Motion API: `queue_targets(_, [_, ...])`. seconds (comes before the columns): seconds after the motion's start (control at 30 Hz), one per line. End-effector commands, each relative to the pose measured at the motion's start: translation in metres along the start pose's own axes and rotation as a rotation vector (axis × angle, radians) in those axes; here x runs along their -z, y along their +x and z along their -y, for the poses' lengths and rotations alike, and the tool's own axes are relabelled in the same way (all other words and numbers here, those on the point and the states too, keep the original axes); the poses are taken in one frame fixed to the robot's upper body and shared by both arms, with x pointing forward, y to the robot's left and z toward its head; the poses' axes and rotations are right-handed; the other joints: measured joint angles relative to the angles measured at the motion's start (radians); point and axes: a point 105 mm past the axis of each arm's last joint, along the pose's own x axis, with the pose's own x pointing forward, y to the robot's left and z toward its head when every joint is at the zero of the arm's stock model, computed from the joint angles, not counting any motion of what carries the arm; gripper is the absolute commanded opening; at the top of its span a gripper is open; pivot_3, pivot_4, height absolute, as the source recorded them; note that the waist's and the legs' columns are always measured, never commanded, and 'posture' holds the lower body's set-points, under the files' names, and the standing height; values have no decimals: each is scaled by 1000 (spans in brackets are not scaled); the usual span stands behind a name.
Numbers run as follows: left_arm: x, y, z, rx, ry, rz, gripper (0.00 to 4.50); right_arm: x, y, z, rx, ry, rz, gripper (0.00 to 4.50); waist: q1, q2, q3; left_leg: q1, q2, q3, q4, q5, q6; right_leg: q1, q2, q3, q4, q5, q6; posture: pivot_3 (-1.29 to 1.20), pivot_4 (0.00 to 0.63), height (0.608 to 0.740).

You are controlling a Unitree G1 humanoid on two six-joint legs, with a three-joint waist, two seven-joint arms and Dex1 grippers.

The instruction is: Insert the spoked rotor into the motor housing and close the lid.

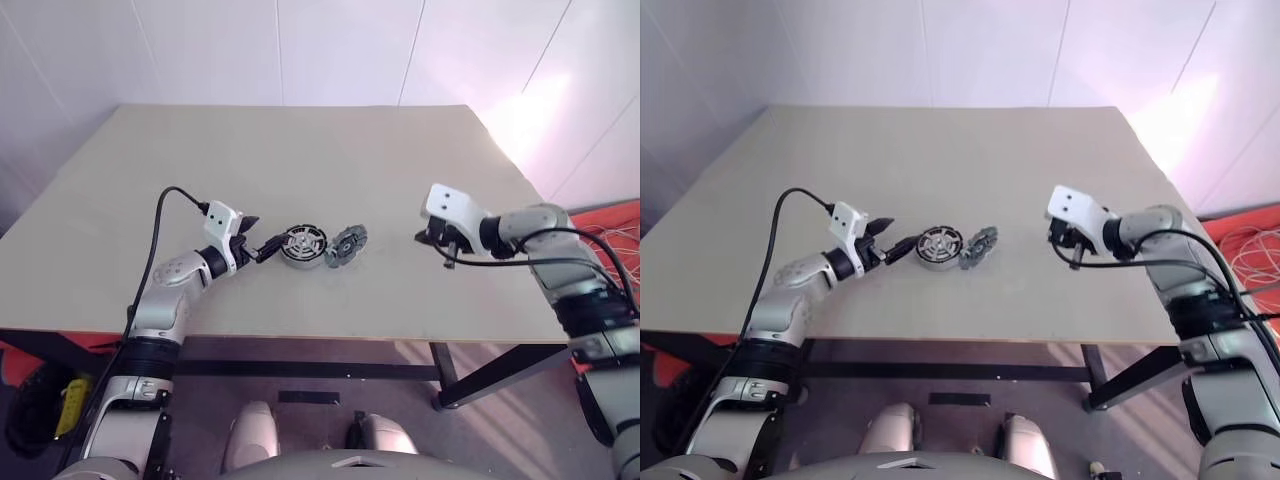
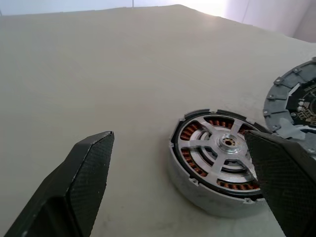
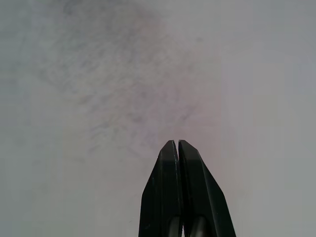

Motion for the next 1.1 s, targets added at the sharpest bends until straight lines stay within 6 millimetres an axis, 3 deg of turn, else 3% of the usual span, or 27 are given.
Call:
queue_targets(0.03, [-21, -5, 1, 52, 15, 26, 4500, -37, -1, -21, -65, -10, 135, 43, 0, 0, 0, 1, 0, 0, 0, 0, 0, 0, 0, 0, 0, 0, 0, 0, 0, 740])
queue_targets(0.2, [-20, -14, -1, 66, -2, -17, 4500, -57, 21, -33, -83, 93, 223, 43, 2, 0, 0, 8, 0, 0, 0, 0, 0, 7, -1, 1, 0, 0, 0, 0, 0, 740])
queue_targets(0.7, [-9, -24, 5, 32, 10, -57, 4500, -99, 51, -18, -36, 147, 324, 43, 0, 1, 0, 7, -1, 0, -1, 1, -2, 6, -1, 1, 0, 0, 0, 0, 0, 740])
queue_targets(1.1, [-10, -26, -2, 2, 12, -57, 4500, -131, 81, -45, -144, 174, 398, 43, -3, 1, 0, 7, -1, 0, -1, 1, -3, 6, -1, 1, 0, 0, 0, 0, 0, 740])
